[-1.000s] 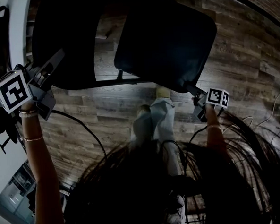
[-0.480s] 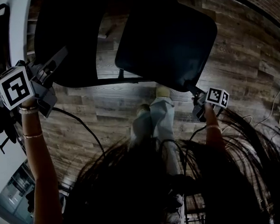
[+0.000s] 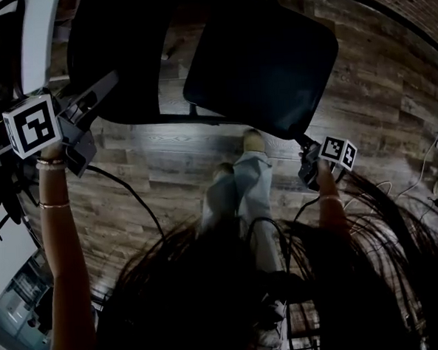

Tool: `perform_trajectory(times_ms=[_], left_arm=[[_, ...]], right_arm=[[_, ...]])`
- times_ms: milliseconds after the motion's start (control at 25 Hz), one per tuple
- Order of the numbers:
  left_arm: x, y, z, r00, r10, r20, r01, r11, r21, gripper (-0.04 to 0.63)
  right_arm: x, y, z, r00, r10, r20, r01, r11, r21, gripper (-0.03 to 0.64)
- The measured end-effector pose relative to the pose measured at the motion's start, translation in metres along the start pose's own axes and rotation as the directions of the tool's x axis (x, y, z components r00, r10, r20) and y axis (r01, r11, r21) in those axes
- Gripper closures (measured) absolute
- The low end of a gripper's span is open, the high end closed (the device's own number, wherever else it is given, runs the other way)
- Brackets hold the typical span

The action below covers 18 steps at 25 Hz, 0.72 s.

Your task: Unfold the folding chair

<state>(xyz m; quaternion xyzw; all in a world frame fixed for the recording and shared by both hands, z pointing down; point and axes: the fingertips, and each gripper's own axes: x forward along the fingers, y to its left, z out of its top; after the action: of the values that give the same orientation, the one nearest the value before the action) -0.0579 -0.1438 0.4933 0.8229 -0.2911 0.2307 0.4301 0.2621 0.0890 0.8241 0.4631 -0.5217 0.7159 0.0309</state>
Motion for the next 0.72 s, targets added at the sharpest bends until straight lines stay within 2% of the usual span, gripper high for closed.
perform_trajectory(times_ms=[200,360,560,720], left_arm=[[0.0,0.001,-0.003,1.0,0.005,-0.008,-0.004,1.0,0.014,0.411],[-0.009,-0.001,-0.009,1.0,0.009,-0.01,-0.008,1.0,0.022,0.4],[-0.012,0.011,-0.014,0.999,0.026,-0.019,-0.026,1.0,-0.009,0.391],[-0.018,0.017,-0.027,0.997,0.05,-0.053,-0.049,0.999,0.013,0.387]], right_arm=[[0.001,0.006,-0.019,0.999,-0.018,-0.047,0.015,0.998,-0.066,0.388],[-0.005,0.014,-0.037,0.999,-0.019,-0.032,0.016,0.997,-0.074,0.388],[-0.009,0.019,-0.053,0.999,-0.042,-0.035,0.038,0.994,-0.105,0.388],[-0.018,0.023,-0.069,0.998,-0.05,-0.028,0.047,0.994,-0.101,0.388]])
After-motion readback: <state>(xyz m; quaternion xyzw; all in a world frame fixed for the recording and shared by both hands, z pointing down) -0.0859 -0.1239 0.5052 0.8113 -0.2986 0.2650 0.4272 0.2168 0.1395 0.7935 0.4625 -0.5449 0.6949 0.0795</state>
